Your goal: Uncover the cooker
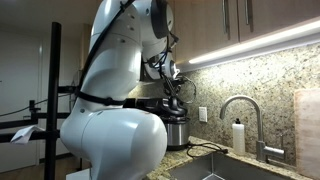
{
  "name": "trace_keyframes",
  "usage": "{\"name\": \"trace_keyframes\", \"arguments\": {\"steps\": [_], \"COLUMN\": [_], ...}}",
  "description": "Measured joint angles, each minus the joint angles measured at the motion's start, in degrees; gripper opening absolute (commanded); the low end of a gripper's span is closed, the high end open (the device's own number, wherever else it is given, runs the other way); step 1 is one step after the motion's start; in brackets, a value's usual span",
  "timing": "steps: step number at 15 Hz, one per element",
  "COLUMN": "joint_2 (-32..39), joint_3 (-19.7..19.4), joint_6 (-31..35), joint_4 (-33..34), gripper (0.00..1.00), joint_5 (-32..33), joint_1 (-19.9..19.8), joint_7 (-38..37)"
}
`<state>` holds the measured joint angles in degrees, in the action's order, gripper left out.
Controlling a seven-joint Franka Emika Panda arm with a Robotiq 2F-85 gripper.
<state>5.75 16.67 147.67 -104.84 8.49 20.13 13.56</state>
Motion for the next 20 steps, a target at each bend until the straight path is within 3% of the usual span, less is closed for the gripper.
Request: {"name": "trace_keyframes", "arguments": {"steps": [5, 9, 13, 20], "joint_2": [-3.2, -3.4, -3.2, -2.8], "joint_3": [0.0, 0.0, -0.1, -0.2], "joint_6": [-1.9, -1.8, 0.1, 6.3], "joint_4": [-0.3, -0.6, -1.2, -4.9], "gripper": [0.11, 0.0, 0.06, 0.04], "joint_5": [0.0, -0.4, -3.6, -6.9], "joint_1": [0.0, -0.1, -0.8, -1.8], "joint_7": [-0.3, -0.3, 0.0, 0.2]}}
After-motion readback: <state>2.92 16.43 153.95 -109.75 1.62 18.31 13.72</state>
